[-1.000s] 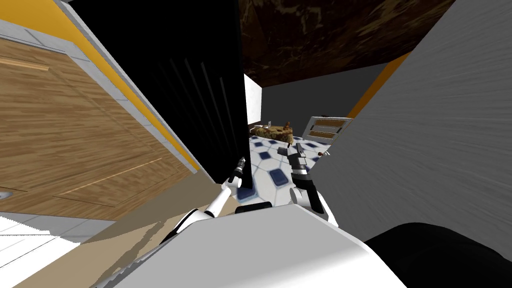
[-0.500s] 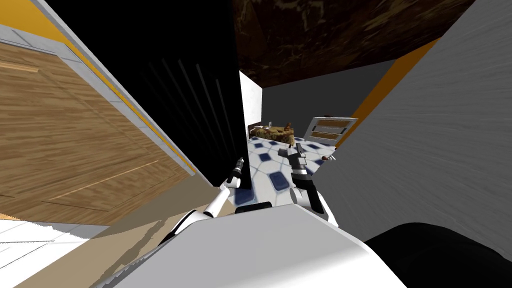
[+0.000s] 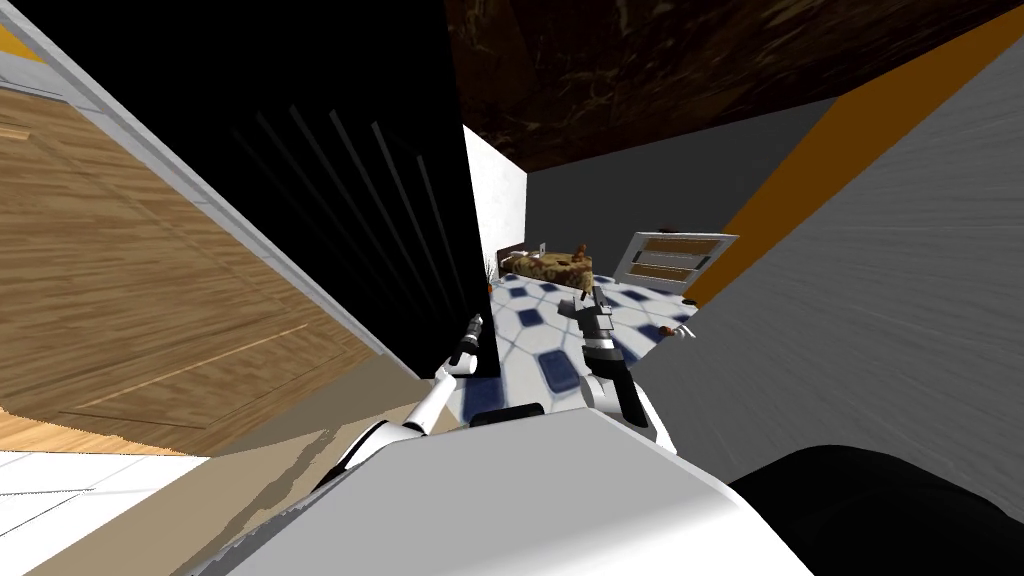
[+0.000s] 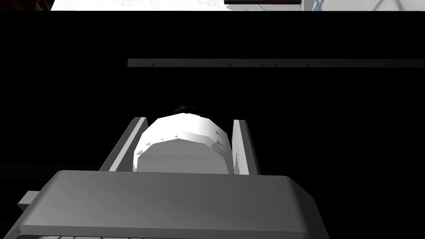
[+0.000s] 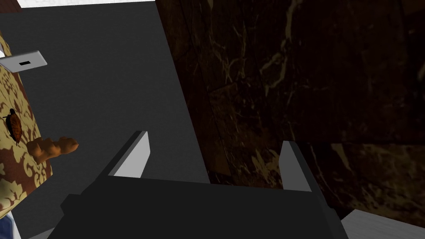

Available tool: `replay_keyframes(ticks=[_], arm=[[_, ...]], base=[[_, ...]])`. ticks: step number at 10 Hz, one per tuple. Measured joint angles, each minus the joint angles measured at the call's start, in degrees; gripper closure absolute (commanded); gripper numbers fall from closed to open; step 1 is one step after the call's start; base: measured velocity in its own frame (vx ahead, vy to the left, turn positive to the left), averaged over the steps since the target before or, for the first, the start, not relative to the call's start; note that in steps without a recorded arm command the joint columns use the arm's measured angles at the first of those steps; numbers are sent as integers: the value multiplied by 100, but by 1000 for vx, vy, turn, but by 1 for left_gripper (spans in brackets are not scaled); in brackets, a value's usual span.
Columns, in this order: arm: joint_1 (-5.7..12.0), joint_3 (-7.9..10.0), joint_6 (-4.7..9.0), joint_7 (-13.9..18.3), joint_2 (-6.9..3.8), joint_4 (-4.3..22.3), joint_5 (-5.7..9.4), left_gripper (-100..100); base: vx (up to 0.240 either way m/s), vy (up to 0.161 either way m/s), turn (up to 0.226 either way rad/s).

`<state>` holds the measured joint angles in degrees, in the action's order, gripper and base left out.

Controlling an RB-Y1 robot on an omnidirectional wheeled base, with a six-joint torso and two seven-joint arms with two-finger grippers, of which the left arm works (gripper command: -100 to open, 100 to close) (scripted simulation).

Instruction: Push the door open

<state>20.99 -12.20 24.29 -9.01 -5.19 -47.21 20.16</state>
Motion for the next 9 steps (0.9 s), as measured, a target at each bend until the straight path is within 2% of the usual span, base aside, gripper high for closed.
replay_keyframes(ticks=[1,3,5,6,8,9], arm=[[125,71,57,-1,8,219,17,100],[40,172,59,-47,-11,113,25,100],[-39,343,-98,-139,-42,-72,51,100],[77,360,-14,-101,-74,135,65,100],[54,512,25,-114,-105,160,91,100],[143,584,42,-107,-139,285,113,100]], base=[[122,-83,31],[134,-114,59],[128,-117,73],[158,-138,45],[145,-161,86],[177,-176,80]])
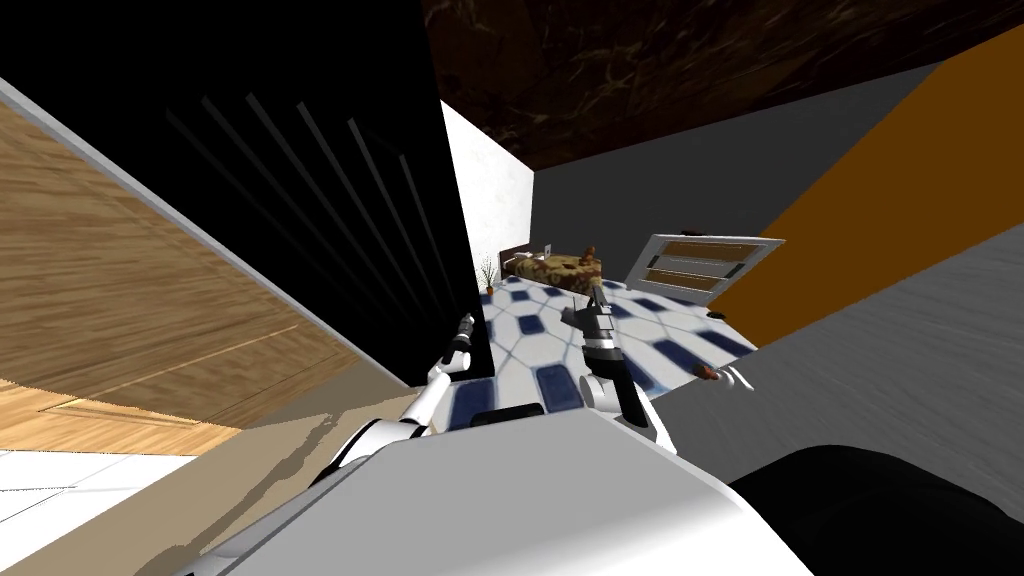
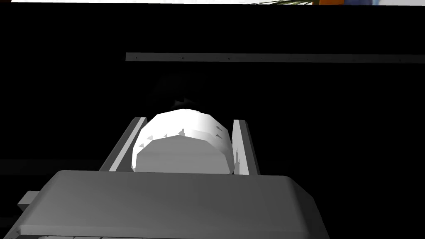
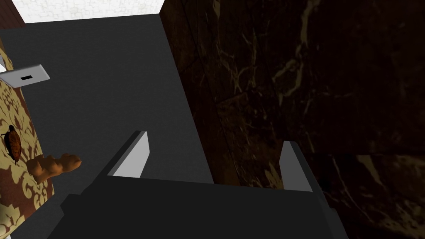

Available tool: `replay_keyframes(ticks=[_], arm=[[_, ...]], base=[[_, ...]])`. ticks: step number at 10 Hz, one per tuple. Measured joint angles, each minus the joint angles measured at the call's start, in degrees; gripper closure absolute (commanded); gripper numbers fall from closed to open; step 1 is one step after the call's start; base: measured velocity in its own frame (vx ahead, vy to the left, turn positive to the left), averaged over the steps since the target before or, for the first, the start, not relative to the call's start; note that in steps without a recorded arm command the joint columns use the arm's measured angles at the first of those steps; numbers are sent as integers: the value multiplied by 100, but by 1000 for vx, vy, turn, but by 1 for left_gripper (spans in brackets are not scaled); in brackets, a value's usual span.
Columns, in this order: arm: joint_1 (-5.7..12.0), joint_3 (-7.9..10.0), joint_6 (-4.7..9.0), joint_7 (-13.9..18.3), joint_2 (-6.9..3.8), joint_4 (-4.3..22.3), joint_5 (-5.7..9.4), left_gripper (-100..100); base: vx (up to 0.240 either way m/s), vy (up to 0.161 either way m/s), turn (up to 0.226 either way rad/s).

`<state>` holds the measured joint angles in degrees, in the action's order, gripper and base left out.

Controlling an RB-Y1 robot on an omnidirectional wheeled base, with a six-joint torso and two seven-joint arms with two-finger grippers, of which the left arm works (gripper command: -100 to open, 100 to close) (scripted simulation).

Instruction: Push the door open

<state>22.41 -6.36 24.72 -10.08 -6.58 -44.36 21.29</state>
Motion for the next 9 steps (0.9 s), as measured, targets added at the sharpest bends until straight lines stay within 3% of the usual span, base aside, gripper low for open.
replay_keyframes(ticks=[5,7,8,9], arm=[[-76,417,-59,-120,-91,-108,70,100],[1,513,36,-87,-152,86,94,100],[-74,584,-44,-121,-167,-69,108,100],[-44,629,-35,-128,-189,-26,115,100]], base=[[178,-149,80],[153,-97,47],[112,-108,56],[128,-119,61]])
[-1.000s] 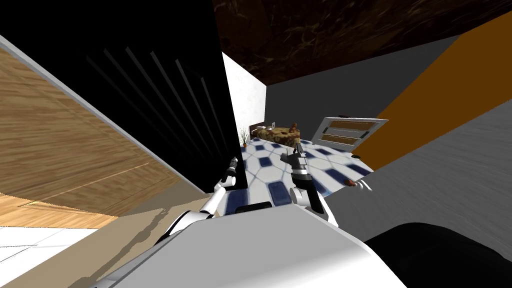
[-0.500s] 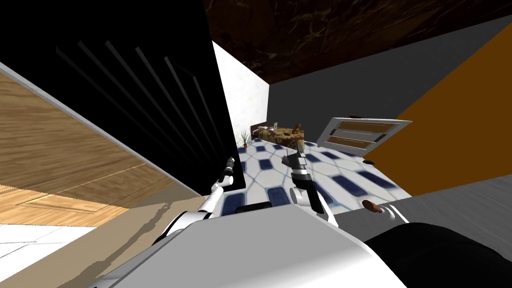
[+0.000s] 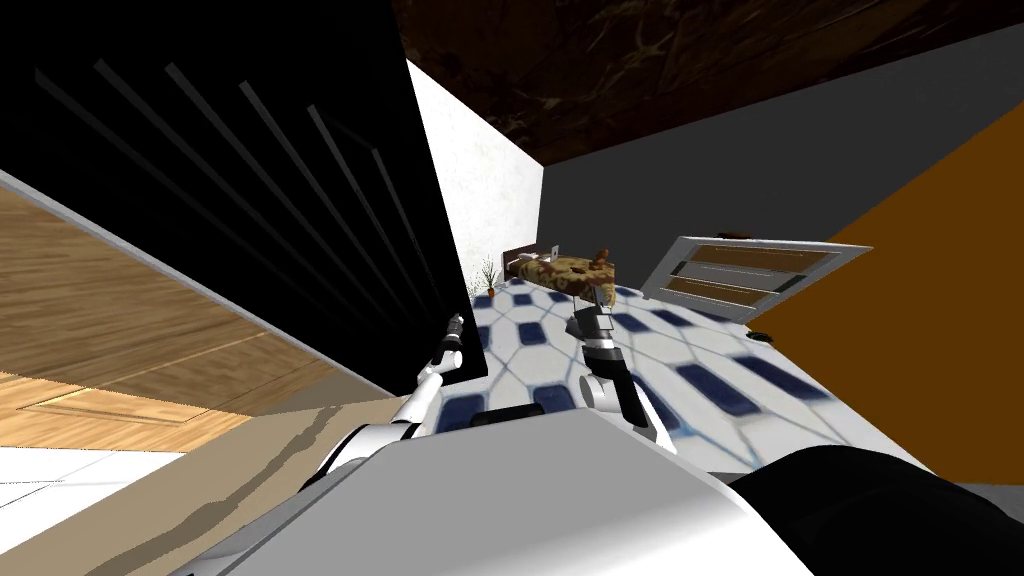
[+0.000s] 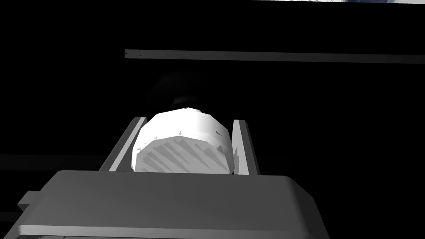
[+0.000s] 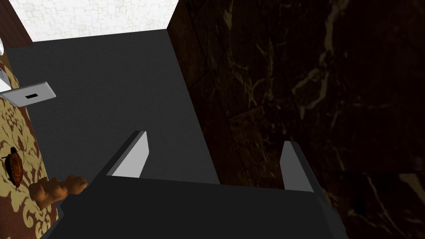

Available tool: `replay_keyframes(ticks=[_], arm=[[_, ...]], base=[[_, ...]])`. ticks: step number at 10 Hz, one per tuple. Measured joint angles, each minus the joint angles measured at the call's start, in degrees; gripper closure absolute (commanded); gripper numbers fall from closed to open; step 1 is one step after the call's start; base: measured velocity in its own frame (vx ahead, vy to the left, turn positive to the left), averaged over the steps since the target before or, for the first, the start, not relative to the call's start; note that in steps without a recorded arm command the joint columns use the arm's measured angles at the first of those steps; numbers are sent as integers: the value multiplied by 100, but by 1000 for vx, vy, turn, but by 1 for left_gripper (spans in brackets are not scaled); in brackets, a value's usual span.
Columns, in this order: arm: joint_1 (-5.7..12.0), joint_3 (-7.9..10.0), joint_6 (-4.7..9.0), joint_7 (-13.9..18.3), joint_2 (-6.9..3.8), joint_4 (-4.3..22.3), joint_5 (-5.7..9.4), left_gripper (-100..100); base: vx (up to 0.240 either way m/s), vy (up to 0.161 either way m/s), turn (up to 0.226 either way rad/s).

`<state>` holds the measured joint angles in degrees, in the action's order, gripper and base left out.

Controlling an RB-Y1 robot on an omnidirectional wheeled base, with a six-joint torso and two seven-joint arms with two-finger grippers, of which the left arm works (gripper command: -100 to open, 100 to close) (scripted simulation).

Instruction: Push the door open

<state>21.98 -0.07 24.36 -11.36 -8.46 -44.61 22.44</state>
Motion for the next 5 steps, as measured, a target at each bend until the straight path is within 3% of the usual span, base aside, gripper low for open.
replay_keyframes(ticks=[3,5], arm=[[23,71,71,12,-35,137,18,100],[17,172,57,-30,-50,187,44,100]], base=[[126,-49,48],[203,-118,70]])
